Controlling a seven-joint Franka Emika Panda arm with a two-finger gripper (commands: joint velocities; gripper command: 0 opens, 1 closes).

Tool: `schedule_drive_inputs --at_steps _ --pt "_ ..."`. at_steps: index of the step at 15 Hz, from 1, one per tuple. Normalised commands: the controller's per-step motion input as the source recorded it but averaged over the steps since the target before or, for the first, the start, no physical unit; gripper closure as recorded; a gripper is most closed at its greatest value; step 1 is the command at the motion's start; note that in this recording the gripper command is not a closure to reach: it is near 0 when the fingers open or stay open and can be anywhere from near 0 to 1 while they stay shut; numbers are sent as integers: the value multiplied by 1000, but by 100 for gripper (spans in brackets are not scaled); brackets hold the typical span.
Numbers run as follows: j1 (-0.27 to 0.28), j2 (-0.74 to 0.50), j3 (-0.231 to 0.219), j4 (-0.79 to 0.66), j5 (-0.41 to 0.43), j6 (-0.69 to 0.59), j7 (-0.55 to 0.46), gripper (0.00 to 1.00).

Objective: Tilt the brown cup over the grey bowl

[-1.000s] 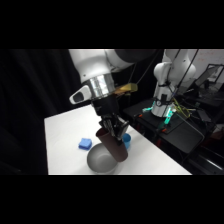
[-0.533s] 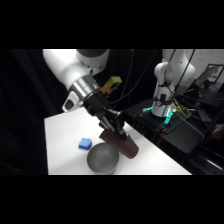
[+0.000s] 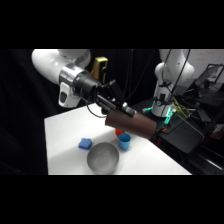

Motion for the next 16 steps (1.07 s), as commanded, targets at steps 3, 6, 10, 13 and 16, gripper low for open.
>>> schedule_drive_inputs --at_steps 3,6,10,13,16 --pt "-48 219 -72 265 552 -355 247 7" --pt "35 103 -97 138 375 -158 186 7" --pt "201 -129 -195 -18 -134 195 9 7" --pt "204 -290 -195 -236 -552 324 -141 7" --pt "70 -441 -149 -466 -632 337 -234 7"
